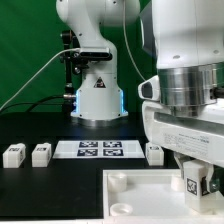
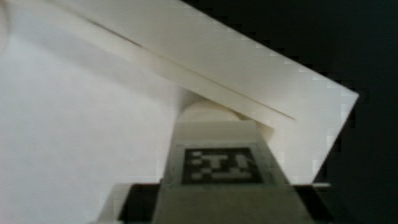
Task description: Assemble one leg
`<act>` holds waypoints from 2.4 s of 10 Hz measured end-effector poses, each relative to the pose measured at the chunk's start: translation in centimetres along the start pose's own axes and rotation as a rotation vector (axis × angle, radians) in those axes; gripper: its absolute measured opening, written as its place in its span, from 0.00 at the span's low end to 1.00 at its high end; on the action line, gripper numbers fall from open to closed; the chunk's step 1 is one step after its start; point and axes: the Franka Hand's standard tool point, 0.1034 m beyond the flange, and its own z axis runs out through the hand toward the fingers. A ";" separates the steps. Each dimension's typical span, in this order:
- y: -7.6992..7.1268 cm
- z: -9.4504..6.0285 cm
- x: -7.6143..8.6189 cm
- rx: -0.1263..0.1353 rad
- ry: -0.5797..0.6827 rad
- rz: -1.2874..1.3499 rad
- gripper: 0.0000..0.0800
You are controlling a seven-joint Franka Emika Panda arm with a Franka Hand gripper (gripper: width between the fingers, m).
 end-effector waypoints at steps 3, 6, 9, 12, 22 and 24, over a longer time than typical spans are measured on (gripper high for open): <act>-0.5 0.3 -0.5 0.016 -0.018 0.497 0.36; -0.7 0.3 -0.5 0.046 -0.045 0.671 0.37; -0.7 0.0 -0.5 0.065 -0.034 0.449 0.58; -0.8 -1.0 -1.9 0.076 -0.025 -0.045 0.80; -0.3 -0.8 -0.6 0.036 0.035 -0.765 0.58; -0.1 -0.7 -0.5 0.036 0.027 -0.572 0.37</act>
Offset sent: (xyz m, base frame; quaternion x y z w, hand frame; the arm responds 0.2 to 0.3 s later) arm 0.0040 0.0052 -0.0079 0.0595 -0.0316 0.4241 0.9031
